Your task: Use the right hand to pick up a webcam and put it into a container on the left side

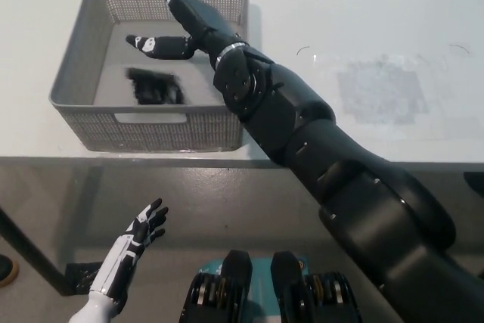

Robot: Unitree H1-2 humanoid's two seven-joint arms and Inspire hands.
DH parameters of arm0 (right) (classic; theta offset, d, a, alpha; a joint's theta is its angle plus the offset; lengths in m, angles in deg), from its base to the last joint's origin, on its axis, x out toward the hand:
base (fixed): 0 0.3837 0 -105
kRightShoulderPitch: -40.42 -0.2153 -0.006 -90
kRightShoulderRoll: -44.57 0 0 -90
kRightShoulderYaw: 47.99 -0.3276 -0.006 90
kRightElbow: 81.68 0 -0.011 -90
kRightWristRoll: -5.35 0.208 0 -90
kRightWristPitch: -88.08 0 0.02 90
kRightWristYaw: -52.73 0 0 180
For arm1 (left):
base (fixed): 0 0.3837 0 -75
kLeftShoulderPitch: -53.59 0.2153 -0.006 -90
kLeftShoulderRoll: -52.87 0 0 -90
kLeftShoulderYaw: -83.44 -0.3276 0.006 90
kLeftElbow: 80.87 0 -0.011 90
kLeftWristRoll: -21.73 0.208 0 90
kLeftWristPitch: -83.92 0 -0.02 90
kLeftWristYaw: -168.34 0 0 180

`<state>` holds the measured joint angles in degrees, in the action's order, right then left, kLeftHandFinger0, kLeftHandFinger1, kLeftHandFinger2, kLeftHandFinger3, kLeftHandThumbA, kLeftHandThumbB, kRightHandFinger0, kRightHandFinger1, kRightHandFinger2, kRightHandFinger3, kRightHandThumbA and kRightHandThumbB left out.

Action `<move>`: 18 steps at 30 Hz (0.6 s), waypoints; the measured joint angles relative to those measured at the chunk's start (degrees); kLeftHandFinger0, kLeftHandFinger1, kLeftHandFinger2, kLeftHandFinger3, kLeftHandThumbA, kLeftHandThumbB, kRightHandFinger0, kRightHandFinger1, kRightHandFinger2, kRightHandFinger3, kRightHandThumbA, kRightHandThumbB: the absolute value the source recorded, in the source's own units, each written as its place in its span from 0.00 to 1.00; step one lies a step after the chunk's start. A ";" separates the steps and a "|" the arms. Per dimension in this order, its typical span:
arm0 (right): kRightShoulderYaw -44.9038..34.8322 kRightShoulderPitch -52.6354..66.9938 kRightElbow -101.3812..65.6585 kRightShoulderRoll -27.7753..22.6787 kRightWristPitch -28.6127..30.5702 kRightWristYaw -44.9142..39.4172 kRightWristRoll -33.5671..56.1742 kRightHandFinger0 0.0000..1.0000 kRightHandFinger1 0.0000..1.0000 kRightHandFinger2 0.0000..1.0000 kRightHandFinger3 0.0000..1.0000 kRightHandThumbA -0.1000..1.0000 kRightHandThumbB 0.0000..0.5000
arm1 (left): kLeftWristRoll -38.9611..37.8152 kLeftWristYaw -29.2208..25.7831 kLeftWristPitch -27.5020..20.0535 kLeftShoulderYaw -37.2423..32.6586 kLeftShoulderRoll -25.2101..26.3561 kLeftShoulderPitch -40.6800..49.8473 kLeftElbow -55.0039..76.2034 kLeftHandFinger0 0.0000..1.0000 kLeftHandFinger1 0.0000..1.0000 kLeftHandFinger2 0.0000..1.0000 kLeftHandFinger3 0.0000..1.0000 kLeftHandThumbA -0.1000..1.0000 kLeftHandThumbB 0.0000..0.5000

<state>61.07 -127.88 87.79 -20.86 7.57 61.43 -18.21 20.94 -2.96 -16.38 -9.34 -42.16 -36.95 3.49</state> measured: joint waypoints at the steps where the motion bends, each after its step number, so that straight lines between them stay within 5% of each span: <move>1: 0.07 0.00 -0.24 -0.26 -0.16 -0.21 0.01 1.00 1.00 1.00 1.00 1.00 0.89 | 0.01 0.07 0.01 0.00 0.00 0.00 0.00 1.00 1.00 1.00 1.00 1.00 0.28; 18: -4.76 0.87 -20.56 -9.08 -0.94 -2.11 1.66 1.00 1.00 1.00 1.00 1.00 0.75 | 0.22 0.63 0.31 -0.05 0.04 -0.07 0.19 1.00 1.00 1.00 1.00 1.00 0.23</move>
<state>56.31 -127.00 67.23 -29.95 6.64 59.33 -16.55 21.16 -2.34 -16.07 -9.39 -42.13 -37.02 3.67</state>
